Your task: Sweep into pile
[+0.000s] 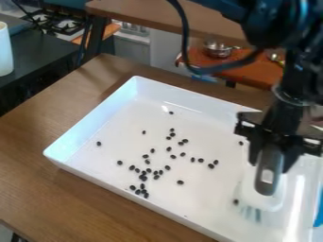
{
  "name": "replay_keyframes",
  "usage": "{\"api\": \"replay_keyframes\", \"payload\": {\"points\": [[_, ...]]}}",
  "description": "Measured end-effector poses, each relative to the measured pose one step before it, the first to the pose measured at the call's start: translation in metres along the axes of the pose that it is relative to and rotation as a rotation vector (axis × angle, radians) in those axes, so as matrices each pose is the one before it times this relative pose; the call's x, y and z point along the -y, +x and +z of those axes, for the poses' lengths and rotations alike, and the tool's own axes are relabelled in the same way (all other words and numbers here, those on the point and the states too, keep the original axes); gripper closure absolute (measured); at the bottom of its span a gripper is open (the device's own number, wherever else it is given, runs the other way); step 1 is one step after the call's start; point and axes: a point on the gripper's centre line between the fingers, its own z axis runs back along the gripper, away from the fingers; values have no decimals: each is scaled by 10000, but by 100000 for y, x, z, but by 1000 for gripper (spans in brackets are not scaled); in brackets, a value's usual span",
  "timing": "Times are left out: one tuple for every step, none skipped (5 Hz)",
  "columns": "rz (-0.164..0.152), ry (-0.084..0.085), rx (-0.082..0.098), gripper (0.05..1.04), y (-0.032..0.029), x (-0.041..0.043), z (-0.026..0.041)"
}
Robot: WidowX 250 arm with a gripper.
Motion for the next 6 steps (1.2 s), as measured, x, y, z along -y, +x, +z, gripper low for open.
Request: {"api": "replay_keyframes", "payload": {"points": [[205,234,214,584,667,-2680,-253],[-40,327,389,584,445,-2382,-206],[50,386,233,584,322,-2791,-446],[-297,515,482,584,-45,-2513,-290],[-291,659,352,584,-268,-2618,-495],[-471,931,320,584,-427,-2392,-601]]}}
